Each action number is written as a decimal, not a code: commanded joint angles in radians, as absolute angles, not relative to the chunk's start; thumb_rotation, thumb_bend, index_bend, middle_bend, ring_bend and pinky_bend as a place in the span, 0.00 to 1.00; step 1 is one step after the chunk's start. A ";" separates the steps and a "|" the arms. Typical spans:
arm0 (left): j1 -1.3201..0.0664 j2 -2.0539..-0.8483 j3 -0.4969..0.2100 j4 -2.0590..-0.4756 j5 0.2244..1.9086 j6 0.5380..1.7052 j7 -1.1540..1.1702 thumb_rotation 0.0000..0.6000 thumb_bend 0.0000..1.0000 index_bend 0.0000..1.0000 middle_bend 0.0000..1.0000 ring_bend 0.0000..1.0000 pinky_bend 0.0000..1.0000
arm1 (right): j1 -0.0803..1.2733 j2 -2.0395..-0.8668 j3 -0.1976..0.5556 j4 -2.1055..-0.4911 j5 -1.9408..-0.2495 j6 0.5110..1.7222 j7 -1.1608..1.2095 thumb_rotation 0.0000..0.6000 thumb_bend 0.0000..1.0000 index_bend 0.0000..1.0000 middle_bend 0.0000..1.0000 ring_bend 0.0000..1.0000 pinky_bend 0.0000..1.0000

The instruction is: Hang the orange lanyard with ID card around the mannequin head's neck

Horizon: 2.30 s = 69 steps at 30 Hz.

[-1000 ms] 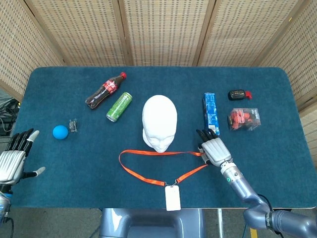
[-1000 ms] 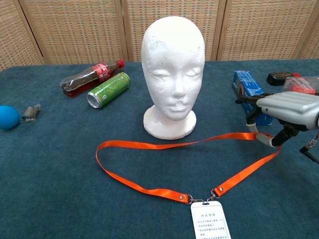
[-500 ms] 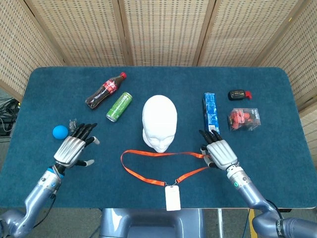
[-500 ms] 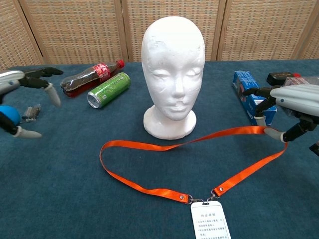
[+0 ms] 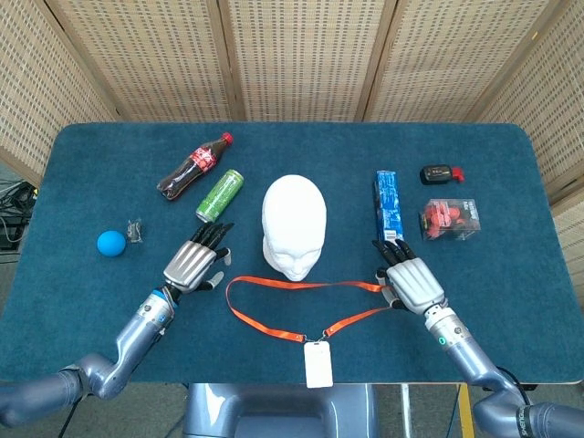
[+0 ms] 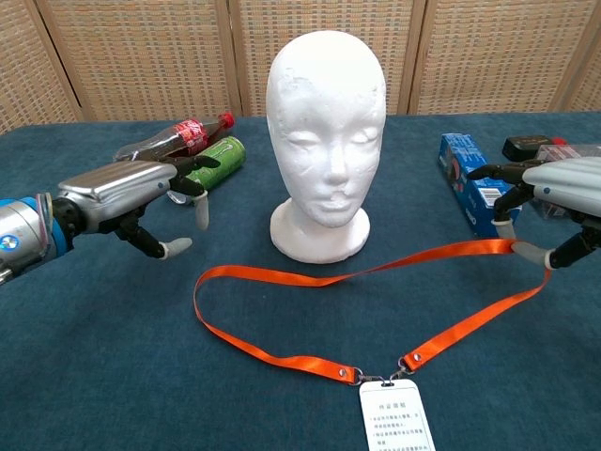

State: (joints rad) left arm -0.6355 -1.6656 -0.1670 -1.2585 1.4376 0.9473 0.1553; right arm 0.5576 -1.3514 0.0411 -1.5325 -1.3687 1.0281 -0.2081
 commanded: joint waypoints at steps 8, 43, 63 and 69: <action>-0.680 -1.732 -0.162 -1.213 1.348 0.861 0.129 1.00 0.40 0.48 0.00 0.00 0.00 | 0.556 -1.351 0.034 -1.526 -1.388 1.023 -0.211 1.00 0.73 0.70 0.00 0.00 0.00; -0.732 -1.790 -0.161 -1.179 1.233 0.823 0.158 1.00 0.44 0.60 0.00 0.00 0.00 | 0.557 -1.365 0.038 -1.532 -1.389 1.004 -0.231 1.00 0.73 0.70 0.00 0.00 0.00; -0.652 -1.723 0.006 -1.147 1.624 1.197 -0.048 1.00 0.47 0.67 0.00 0.00 0.00 | 0.523 -1.353 0.002 -1.561 -1.551 1.131 -0.221 1.00 0.73 0.71 0.00 0.00 0.00; -0.639 -1.716 0.039 -1.079 1.745 1.354 -0.137 1.00 0.47 0.67 0.00 0.00 0.00 | 0.516 -1.346 -0.012 -1.568 -1.604 1.162 -0.270 1.00 0.73 0.71 0.00 0.00 0.00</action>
